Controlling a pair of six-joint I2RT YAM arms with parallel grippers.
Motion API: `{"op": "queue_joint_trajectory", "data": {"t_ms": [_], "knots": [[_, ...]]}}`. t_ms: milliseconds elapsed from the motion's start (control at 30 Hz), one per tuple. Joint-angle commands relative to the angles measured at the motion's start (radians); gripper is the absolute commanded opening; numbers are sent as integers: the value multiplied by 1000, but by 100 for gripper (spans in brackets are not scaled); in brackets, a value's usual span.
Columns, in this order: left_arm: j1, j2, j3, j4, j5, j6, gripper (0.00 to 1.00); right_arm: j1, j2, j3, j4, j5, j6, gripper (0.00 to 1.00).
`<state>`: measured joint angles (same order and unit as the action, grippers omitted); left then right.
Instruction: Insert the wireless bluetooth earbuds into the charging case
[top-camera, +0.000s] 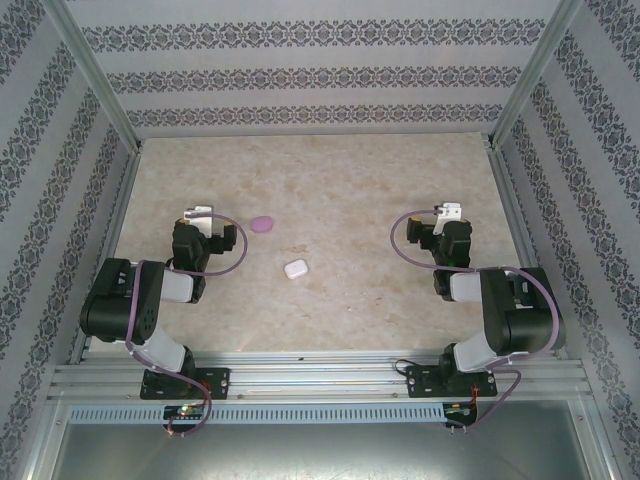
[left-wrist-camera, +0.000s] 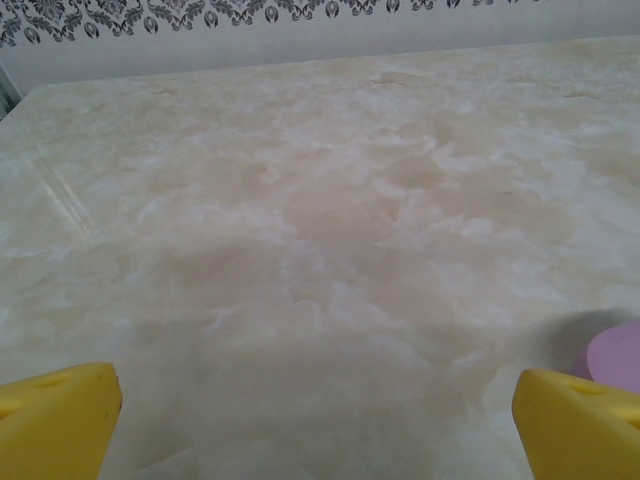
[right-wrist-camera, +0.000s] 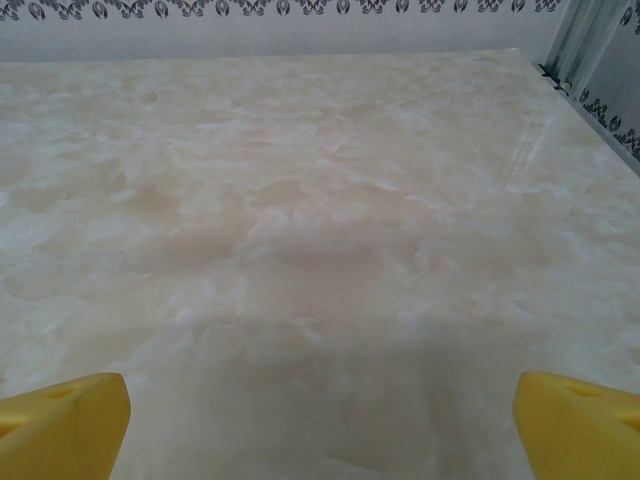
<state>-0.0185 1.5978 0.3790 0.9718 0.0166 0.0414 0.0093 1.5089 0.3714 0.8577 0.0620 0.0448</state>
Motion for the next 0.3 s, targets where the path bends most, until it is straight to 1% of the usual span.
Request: {"op": "queue_joint_trajectory", "data": {"t_ms": [0, 267], "knots": [[5, -14, -5, -14, 13, -12, 100, 7, 5, 18, 28, -12, -17, 98], [5, -13, -5, -14, 13, -12, 100, 1, 0, 15, 27, -27, -11, 98]]}}
